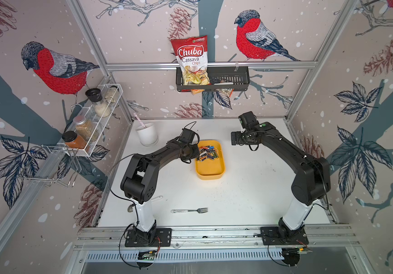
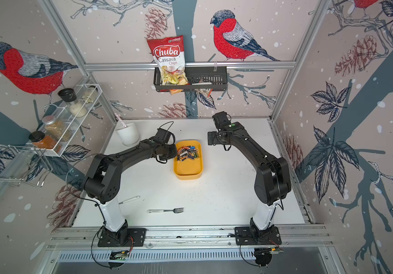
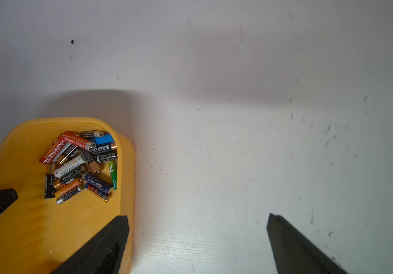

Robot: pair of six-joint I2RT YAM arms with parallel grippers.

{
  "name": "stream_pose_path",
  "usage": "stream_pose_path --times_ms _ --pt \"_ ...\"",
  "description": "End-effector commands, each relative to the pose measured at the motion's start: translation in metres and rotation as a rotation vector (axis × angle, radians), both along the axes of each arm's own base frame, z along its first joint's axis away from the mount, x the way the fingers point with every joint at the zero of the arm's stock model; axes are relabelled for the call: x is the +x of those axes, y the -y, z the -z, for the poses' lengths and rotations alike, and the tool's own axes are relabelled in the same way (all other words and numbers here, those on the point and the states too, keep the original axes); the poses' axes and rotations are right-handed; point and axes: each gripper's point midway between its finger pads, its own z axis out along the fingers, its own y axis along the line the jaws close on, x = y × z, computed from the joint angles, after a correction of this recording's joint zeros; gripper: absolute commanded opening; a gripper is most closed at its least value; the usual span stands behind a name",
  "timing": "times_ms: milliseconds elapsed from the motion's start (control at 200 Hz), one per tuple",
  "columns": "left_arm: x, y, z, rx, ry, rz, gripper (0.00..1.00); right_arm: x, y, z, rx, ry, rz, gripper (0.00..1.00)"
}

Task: Take the batteries out of the storage box
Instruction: Adjust the storage box at the center of the board.

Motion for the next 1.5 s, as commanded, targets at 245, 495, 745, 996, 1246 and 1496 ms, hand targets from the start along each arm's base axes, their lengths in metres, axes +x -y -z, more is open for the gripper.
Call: stream_pose_path --times_ms 245,495,745,996,1246,1496 --pt "0.007 0.003 -0.005 0.022 0.042 0.041 0.23 -0.009 -0.048 0.006 -0.024 -0.001 -0.119 0.97" --pt "0.011 0.003 -0.025 0.009 0.094 0.058 0.53 -0.016 -0.084 0.003 -0.004 -0.004 -0.223 0.95" --pt "0.01 -0.033 -0.067 0.01 0.166 0.008 0.71 -0.02 -0.119 0.018 -0.012 -0.026 -0.347 0.83" --pt "-0.005 -0.071 -0.077 0.038 0.179 -0.047 0.72 -0.023 -0.141 0.053 -0.043 -0.074 -0.445 0.66" --pt "-0.019 -0.079 -0.064 0.037 0.148 -0.054 0.71 -0.023 -0.147 0.094 -0.092 -0.125 -0.501 0.49" --pt "-0.024 -0.077 -0.053 0.018 0.123 -0.053 0.7 -0.018 -0.15 0.12 -0.128 -0.152 -0.525 0.41"
